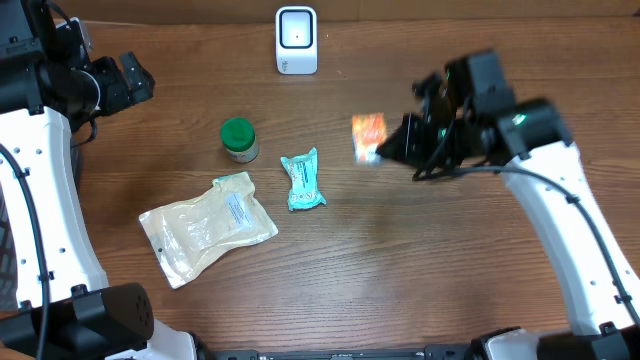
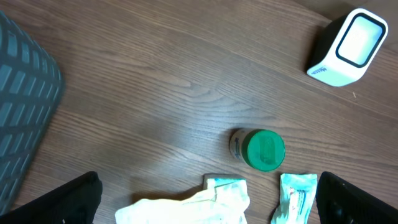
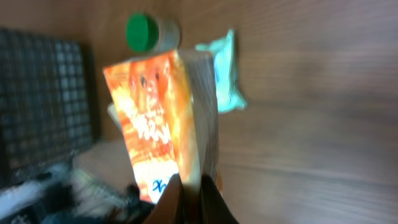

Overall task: Scan the item barcode
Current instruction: 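Carry the snack bar to the white scanner and hold it over the window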

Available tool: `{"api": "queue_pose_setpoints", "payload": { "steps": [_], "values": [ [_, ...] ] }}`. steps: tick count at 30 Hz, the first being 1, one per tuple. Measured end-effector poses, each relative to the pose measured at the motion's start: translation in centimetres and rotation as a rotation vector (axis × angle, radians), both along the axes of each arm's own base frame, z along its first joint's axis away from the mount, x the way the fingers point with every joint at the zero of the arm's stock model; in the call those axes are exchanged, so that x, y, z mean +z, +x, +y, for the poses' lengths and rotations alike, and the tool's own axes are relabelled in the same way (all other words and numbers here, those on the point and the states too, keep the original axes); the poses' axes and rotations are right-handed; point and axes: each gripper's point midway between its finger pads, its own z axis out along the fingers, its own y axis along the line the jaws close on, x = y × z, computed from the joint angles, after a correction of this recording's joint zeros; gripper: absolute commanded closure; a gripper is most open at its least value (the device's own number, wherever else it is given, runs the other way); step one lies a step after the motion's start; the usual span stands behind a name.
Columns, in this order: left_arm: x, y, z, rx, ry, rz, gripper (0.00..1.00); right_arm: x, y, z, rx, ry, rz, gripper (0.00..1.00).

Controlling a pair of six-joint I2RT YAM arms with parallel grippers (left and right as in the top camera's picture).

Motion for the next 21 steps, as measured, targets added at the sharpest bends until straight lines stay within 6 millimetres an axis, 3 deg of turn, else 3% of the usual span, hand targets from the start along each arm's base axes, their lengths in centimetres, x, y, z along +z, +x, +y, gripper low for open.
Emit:
{"api": "queue_pose_setpoints", "payload": {
  "steps": [4, 8, 15, 20, 21],
  "values": [
    [0.0, 0.0, 0.0, 0.0, 0.0, 0.0, 0.0, 4.2, 2.7, -0.3, -0.006, -0.135, -0.125, 0.96],
    [0.0, 0.0, 0.0, 0.0, 0.0, 0.0, 0.0, 5.9, 6.4, 0.0, -0.027, -0.286, -0.239, 0.96],
    [0.0, 0.0, 0.0, 0.0, 0.0, 0.0, 0.0, 2.6, 13.2, -0.1, -0.082, -0.603, -0.392, 0.96],
    [0.0, 0.0, 0.0, 0.0, 0.0, 0.0, 0.0, 0.7, 19.3, 1.3, -0.123, -0.711, -0.554, 0.96],
    [0.0, 0.0, 0.0, 0.0, 0.0, 0.0, 0.0, 0.6, 19.7, 1.5, -0.123, -0.716, -0.569, 0.96]
  ]
}}
